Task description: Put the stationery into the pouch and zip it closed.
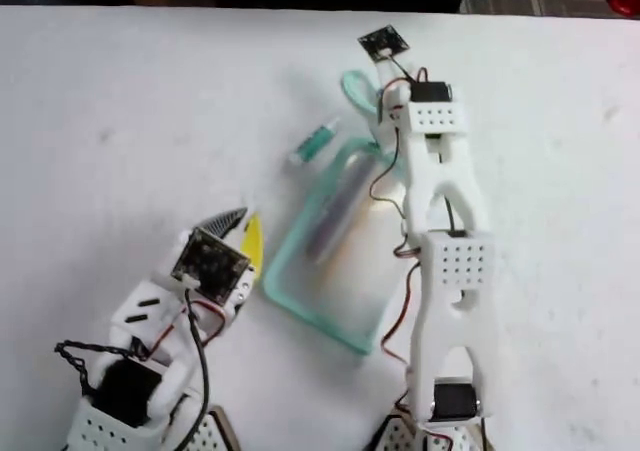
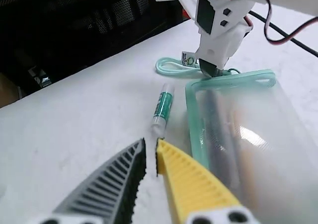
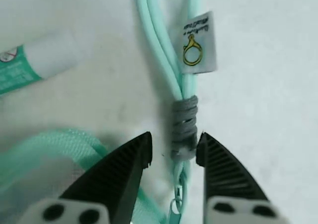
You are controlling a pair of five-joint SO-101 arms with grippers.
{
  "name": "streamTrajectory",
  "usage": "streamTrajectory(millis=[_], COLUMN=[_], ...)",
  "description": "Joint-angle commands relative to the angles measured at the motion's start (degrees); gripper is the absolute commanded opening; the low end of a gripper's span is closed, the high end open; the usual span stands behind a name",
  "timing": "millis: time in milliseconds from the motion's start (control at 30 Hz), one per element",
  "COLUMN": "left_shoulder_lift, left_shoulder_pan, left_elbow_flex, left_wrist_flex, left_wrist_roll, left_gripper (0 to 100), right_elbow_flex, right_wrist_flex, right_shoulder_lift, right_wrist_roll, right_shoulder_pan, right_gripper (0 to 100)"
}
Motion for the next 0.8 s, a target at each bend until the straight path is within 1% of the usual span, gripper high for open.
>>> streamTrajectory(millis=[0, 67, 167, 233, 300, 367, 433, 533, 600, 667, 767], left_shoulder_lift=[-0.48, -0.48, -0.48, -0.48, -0.48, -0.48, -0.48, -0.48, -0.48, -0.48, -0.48], left_shoulder_pan=[0.13, 0.13, 0.13, 0.13, 0.13, 0.13, 0.13, 0.13, 0.13, 0.13, 0.13], left_elbow_flex=[-0.53, -0.53, -0.53, -0.53, -0.53, -0.53, -0.53, -0.62, -0.62, -0.70, -0.70], left_wrist_flex=[-1.76, -1.76, -1.76, -1.76, -1.76, -1.76, -1.76, -1.76, -1.58, -1.32, -1.23], left_wrist_roll=[-0.53, -0.53, -0.53, -0.53, -0.53, -0.53, -0.53, -0.44, 1.76, 4.31, 4.66], left_gripper=[7, 7, 7, 7, 7, 7, 7, 14, 18, 18, 18], right_elbow_flex=[-7.91, -10.37, -14.07, -16.62, -18.73, -21.01, -25.85, -36.13, -42.99, -44.40, -40.44], right_wrist_flex=[3.21, 3.91, 3.91, 3.91, 4.09, 6.73, 11.65, 21.49, 27.03, 26.77, 26.77], right_shoulder_lift=[1.98, 4.62, 8.48, 10.59, 11.82, 12.09, 11.65, 9.63, 8.04, 5.49, -1.01], right_wrist_roll=[0.62, 0.62, 0.79, 2.29, 3.69, 3.96, 4.04, 3.60, 3.60, 2.02, -0.09], right_shoulder_pan=[1.01, 0.92, 0.84, 0.84, 0.92, 1.10, 1.19, 1.10, 0.48, 0.48, 0.66], right_gripper=[17.9, 20.3, 17.2, 10.3, 0.5, 3.5, 1.2, 1.7, 1.7, 1.7, 1.6])
